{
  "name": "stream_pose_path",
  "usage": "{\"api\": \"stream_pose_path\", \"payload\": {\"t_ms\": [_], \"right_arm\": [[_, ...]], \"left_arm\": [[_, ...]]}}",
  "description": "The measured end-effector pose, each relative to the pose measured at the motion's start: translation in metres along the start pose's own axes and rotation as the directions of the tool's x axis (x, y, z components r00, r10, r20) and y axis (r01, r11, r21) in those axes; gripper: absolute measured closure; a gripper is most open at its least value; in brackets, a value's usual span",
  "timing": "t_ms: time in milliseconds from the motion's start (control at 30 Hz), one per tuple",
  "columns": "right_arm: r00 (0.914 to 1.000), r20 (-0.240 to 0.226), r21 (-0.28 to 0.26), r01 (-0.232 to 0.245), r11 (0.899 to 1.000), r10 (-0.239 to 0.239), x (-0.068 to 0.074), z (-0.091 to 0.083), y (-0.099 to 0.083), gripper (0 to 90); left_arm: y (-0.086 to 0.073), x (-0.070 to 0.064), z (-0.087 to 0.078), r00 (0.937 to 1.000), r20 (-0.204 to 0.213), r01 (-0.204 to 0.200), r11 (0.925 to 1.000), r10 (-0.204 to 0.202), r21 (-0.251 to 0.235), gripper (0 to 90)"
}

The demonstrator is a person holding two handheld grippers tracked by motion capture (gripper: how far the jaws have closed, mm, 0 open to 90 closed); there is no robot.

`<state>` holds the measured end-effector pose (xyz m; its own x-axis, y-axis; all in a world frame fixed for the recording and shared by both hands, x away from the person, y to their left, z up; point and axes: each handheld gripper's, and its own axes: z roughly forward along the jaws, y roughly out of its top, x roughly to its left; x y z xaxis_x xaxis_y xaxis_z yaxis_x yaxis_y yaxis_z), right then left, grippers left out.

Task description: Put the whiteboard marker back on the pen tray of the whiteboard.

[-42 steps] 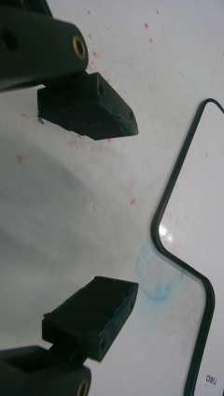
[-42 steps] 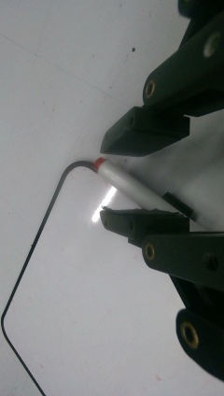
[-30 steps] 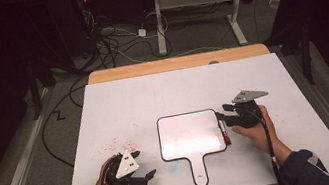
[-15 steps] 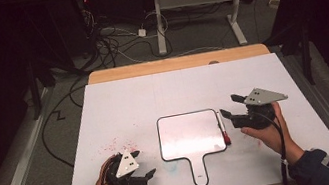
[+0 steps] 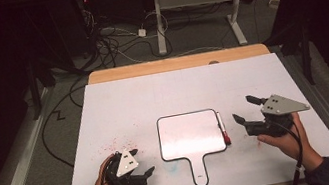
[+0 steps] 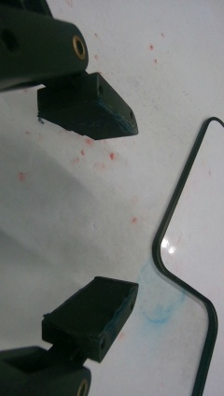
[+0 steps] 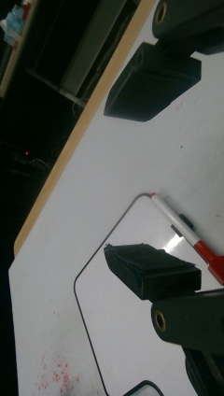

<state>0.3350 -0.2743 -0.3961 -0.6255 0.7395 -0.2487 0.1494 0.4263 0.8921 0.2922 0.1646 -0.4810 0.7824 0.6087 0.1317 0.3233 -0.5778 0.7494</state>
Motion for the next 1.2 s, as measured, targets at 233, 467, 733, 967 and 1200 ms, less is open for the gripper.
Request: {"api": "stream_pose_path", "payload": {"t_ms": [233, 467, 733, 967, 1200], "right_arm": [[0.9999, 0.014, -0.022, 0.008, 1.000, -0.008, -0.003, -0.021, -0.013, 28.3], [0.9988, 0.046, -0.029, 0.016, 0.999, -0.015, -0.004, -0.033, -0.031, 27.6], [0.9976, 0.067, 0.027, 0.015, 1.000, -0.017, -0.001, -0.036, -0.072, 19.9], [0.9969, 0.078, 0.047, 0.007, 0.999, -0.011, 0.004, -0.034, -0.074, 18.8], [0.9962, 0.087, 0.025, 0.000, 1.000, -0.002, 0.005, -0.035, -0.071, 18.3]], "left_arm": [[-0.002, -0.001, -0.002, 0.9998, -0.016, 0.009, 1.0000, -0.009, 0.003, 20.6], [-0.002, -0.001, -0.001, 0.9996, -0.029, 0.005, 1.0000, -0.005, 0.008, 20.7], [-0.002, -0.002, -0.003, 0.9973, -0.073, 0.012, 0.9998, -0.011, 0.014, 19.0], [-0.001, -0.004, -0.004, 0.9971, -0.076, -0.009, 0.9999, 0.010, 0.009, 17.7], [-0.002, -0.003, -0.005, 0.9970, -0.077, -0.010, 0.9999, 0.010, 0.005, 17.7]]}}
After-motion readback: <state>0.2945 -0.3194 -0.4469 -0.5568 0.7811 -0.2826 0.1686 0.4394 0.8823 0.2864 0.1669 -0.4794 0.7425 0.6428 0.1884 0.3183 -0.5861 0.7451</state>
